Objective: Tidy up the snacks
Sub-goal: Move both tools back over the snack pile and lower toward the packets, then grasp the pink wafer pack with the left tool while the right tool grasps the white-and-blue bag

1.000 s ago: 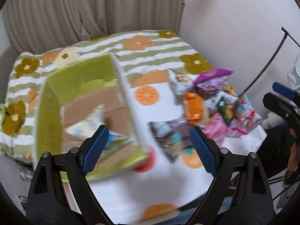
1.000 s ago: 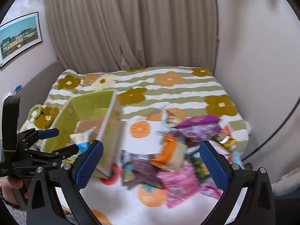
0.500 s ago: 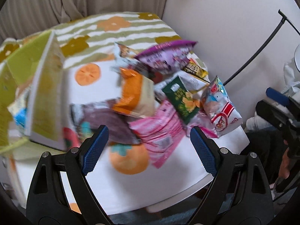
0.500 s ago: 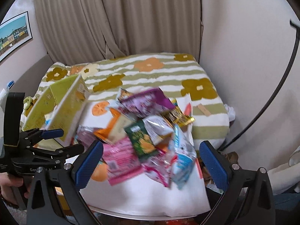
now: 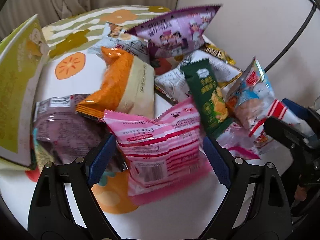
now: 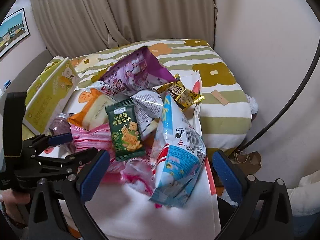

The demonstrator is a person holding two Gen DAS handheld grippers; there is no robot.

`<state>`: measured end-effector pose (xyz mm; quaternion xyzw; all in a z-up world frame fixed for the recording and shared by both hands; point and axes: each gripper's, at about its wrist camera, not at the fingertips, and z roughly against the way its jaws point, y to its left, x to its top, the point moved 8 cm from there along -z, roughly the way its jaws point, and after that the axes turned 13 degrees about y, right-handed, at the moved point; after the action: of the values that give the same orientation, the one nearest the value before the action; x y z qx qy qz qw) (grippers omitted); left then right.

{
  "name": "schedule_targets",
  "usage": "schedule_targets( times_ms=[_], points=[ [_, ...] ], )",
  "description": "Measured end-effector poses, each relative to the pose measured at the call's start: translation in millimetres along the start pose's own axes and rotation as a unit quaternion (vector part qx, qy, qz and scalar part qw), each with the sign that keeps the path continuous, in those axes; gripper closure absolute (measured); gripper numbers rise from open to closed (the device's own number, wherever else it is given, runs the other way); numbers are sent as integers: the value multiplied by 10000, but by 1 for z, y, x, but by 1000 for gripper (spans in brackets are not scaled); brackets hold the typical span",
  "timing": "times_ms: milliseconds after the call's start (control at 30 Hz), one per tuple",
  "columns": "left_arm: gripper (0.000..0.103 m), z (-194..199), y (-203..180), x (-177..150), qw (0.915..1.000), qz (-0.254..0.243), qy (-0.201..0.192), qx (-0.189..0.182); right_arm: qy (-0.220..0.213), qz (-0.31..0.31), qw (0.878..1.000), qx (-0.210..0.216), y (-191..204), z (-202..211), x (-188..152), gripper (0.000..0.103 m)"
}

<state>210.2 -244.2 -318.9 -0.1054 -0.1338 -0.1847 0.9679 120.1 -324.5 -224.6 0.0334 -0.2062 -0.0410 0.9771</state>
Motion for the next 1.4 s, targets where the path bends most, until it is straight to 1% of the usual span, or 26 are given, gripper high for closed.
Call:
schedule_targets(
  times_ms=[100, 267, 333, 400, 467, 500, 533, 567, 633, 733, 767, 900, 933, 1067, 1167, 1400],
  points=[
    [16, -11, 1, 0, 10000, 34, 29, 4, -19, -60, 10000, 10, -3, -7, 0, 1],
    [16, -17, 2, 0, 10000, 35, 13, -3, -20, 8, 9999, -109, -6, -16, 2, 2],
    [16, -23, 2, -2, 9999, 0, 111, 91, -10, 55, 9998, -187, -6, -19, 2, 5],
    [23, -26, 0, -7, 9999, -28, 166, 41, 14, 107, 9996, -270, -6, -23, 2, 9],
    [26, -26, -1, -8, 9999, -59, 139, 83, 50, 149, 9994, -323, -7, -27, 1, 16],
    [29, -25, -2, -8, 9998, -103, 132, 122, 63, 161, 9993, -332, -7, -28, 0, 17],
    [30, -25, -4, -9, 9997, -146, 120, 154, 61, 164, 9993, -340, -8, -29, 0, 18],
    [34, -23, -6, -11, 9996, -180, 106, 186, 63, 170, 9992, -349, -9, -30, -1, 18],
    [36, -21, -9, -11, 9994, -240, 94, 231, 83, 172, 9992, -364, -10, -32, -2, 21],
    [39, -17, -13, -14, 9992, -273, 95, 265, 85, 184, 9989, -430, -12, -34, -2, 28],
    [39, -15, -14, -15, 9993, -267, 100, 262, 82, 195, 9988, -446, -13, -34, -2, 33],
    [40, -4, -11, -17, 9996, -130, 157, 219, 43, 196, 9983, -546, -13, -32, -3, 38],
    [40, 0, -8, -17, 9997, -85, 133, 207, 11, 191, 9982, -562, -13, -30, -3, 42],
    [40, 15, -4, -17, 9999, -16, 46, 164, -123, 199, 9986, -485, -10, -18, -1, 49],
    [40, 30, -5, -17, 9998, -48, -41, 171, -177, 209, 9984, -486, -7, -8, 1, 52],
    [39, 55, -7, -17, 9996, -142, -210, 105, -319, 153, 9979, -535, -1, 12, 2, 54]
  ],
)
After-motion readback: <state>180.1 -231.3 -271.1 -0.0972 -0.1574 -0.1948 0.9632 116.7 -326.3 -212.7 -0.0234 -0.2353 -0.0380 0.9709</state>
